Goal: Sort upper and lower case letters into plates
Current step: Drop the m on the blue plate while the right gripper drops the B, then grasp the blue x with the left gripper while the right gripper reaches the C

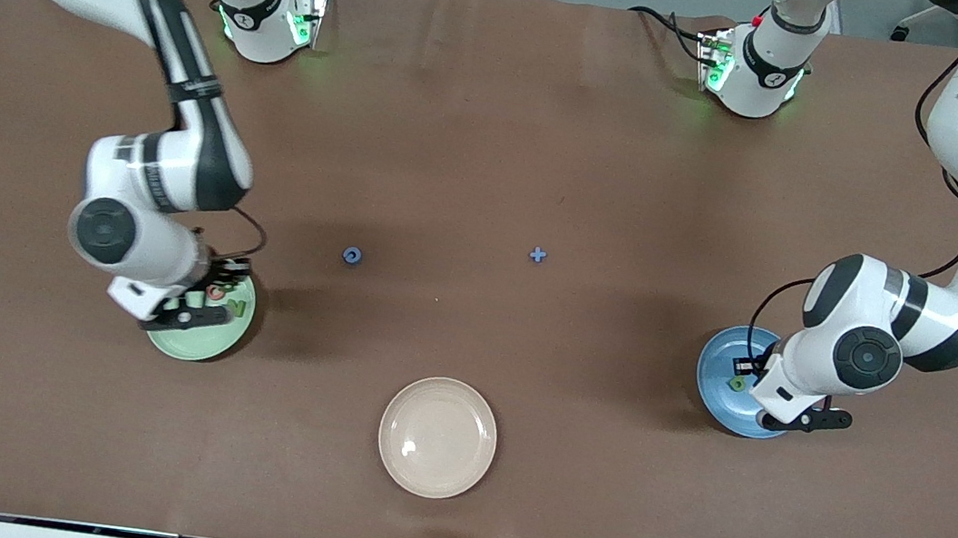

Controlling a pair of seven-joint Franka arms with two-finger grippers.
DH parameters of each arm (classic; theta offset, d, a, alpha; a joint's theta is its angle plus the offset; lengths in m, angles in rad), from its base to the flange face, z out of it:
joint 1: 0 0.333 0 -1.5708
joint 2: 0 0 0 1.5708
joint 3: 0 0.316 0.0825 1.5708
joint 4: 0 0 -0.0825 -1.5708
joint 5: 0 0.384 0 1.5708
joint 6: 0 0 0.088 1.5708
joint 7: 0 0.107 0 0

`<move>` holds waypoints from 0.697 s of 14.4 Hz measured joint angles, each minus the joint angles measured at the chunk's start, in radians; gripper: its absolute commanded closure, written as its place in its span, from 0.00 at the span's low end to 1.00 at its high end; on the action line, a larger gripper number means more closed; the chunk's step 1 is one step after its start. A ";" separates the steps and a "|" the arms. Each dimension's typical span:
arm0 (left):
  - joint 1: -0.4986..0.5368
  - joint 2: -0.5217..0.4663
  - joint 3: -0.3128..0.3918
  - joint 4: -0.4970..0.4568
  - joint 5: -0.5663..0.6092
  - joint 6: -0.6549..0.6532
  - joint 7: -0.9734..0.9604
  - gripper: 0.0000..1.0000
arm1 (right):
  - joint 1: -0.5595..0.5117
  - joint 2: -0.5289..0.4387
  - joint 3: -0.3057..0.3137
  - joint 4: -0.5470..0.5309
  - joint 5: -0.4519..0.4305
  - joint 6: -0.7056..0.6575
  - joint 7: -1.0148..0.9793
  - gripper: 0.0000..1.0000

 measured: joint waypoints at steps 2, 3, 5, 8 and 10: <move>0.031 0.016 0.001 -0.037 0.016 0.074 0.012 0.87 | -0.056 0.006 0.000 -0.007 0.000 0.019 -0.072 1.00; 0.043 0.021 0.001 -0.049 0.020 0.092 0.017 0.80 | -0.069 0.012 0.001 -0.009 0.000 0.034 -0.091 1.00; 0.053 0.028 0.001 -0.058 0.021 0.102 0.021 0.48 | -0.084 0.029 0.001 -0.020 0.000 0.076 -0.116 1.00; 0.053 0.028 -0.007 -0.066 0.022 0.102 0.021 0.00 | -0.100 0.061 0.001 -0.044 0.000 0.139 -0.133 0.99; 0.053 0.027 -0.019 -0.068 0.022 0.102 0.021 0.00 | -0.108 0.082 0.001 -0.047 0.000 0.159 -0.134 0.98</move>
